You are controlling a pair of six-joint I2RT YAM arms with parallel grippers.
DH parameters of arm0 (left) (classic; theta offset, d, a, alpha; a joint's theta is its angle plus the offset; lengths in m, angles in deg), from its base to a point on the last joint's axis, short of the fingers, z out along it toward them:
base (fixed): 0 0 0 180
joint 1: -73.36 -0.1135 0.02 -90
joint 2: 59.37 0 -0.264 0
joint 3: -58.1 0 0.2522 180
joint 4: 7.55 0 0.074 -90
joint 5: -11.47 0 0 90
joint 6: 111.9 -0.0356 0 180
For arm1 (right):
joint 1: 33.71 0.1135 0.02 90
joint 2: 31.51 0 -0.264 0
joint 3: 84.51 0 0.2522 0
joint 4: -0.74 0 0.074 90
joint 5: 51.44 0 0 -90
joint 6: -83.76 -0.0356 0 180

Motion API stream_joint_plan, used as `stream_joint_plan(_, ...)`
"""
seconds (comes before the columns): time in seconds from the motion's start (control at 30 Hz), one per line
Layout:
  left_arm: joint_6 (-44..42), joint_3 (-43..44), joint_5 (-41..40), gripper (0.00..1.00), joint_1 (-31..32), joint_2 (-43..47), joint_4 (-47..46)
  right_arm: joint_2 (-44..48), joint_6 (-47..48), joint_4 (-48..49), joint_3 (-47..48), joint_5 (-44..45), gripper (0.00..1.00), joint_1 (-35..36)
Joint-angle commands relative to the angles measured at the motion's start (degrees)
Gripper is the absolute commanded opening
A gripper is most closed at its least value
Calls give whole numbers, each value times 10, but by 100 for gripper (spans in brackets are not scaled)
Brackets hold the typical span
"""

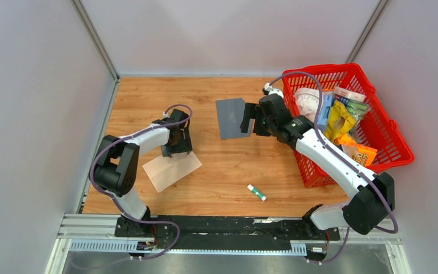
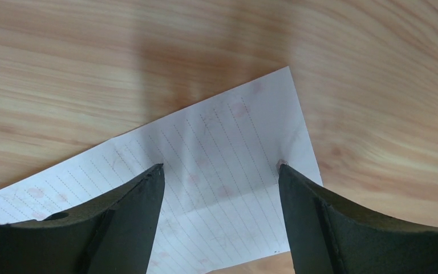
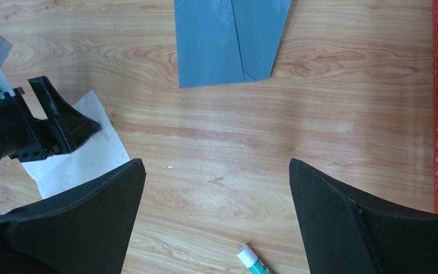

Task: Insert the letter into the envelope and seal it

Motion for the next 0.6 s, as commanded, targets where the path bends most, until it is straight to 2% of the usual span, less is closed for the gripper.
stream_joint_plan(0.0, 45, -13, 85, 80, 83, -12, -14, 16, -1, 16, -10, -7, 100, 5)
stream_joint_plan(0.17, 40, 15, 99, 80, 110, 40, 0, 8, -3, 25, -24, -25, 100, 8)
stream_joint_plan(0.3, 38, 36, 42, 83, 107, 117, 73, -3, -3, 39, -36, -42, 100, 12)
stream_joint_plan(0.37, 59, 32, 6, 83, 101, 154, 139, -13, 0, 53, -41, -54, 100, 16)
stream_joint_plan(0.43, 92, 6, -24, 83, 83, 194, 171, -33, 5, 67, -43, -66, 100, 26)
stream_joint_plan(0.57, 153, -94, -18, 83, 26, 277, 184, -89, 18, 78, -24, -89, 100, 52)
